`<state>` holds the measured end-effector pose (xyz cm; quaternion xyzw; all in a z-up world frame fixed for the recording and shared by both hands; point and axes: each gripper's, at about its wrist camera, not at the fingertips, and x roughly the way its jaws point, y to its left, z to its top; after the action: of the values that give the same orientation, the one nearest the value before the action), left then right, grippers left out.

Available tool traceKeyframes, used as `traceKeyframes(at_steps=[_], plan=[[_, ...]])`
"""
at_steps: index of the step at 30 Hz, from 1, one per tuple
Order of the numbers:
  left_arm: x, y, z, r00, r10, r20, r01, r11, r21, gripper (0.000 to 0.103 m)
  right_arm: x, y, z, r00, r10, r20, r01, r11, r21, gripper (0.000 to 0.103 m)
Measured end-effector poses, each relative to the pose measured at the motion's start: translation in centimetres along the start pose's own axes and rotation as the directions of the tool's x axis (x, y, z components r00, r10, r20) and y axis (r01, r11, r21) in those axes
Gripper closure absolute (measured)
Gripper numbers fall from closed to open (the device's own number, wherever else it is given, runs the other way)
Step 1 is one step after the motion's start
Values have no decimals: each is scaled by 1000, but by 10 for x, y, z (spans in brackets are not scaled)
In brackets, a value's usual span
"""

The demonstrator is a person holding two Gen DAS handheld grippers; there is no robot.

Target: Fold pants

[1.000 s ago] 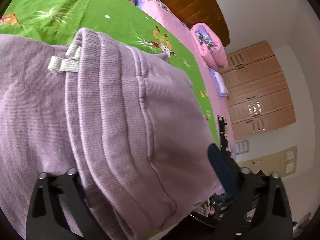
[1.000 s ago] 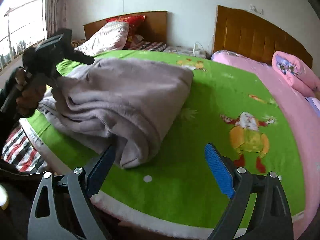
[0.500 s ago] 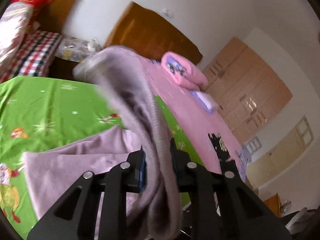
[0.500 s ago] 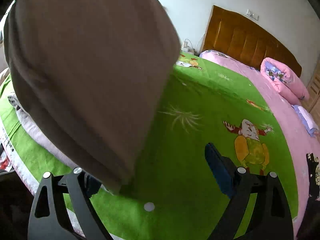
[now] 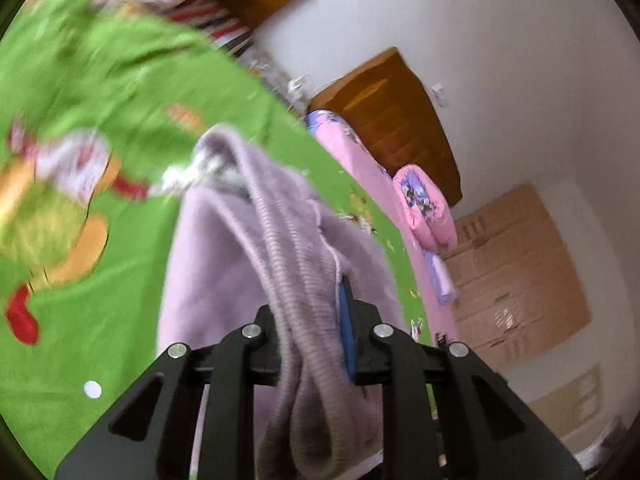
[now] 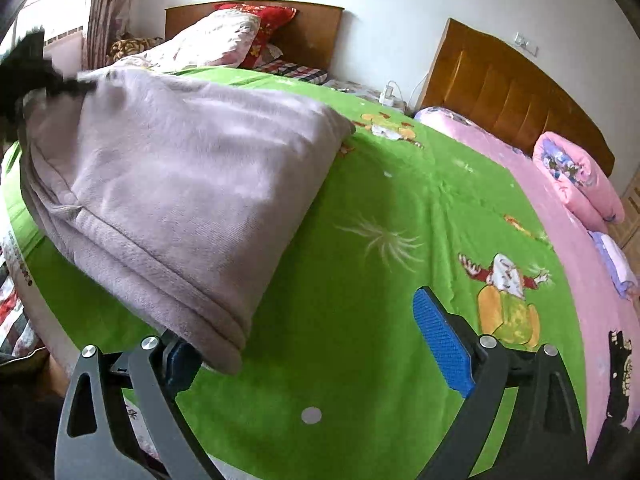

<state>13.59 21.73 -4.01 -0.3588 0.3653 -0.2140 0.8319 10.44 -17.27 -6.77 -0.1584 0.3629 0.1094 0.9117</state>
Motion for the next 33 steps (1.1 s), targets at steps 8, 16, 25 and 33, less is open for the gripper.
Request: traceKeyframes(at_steps=[8, 16, 25, 33], plan=[[7, 63, -17, 1000, 9, -25, -12, 994, -112, 78, 9, -4, -4, 997, 80, -15, -80, 996, -30, 12], [-29, -2, -3, 903, 406, 143, -406, 913, -35, 24, -22, -83, 9, 863, 499, 74, -504, 859, 87, 11], [39, -70, -25, 924, 382, 13, -370, 885, 282, 18, 57, -52, 138, 664, 740, 106, -742, 670, -31, 11], [12, -37, -62, 971, 240, 22, -238, 942, 237, 19, 171, -39, 177, 688, 724, -51, -718, 689, 102, 19]])
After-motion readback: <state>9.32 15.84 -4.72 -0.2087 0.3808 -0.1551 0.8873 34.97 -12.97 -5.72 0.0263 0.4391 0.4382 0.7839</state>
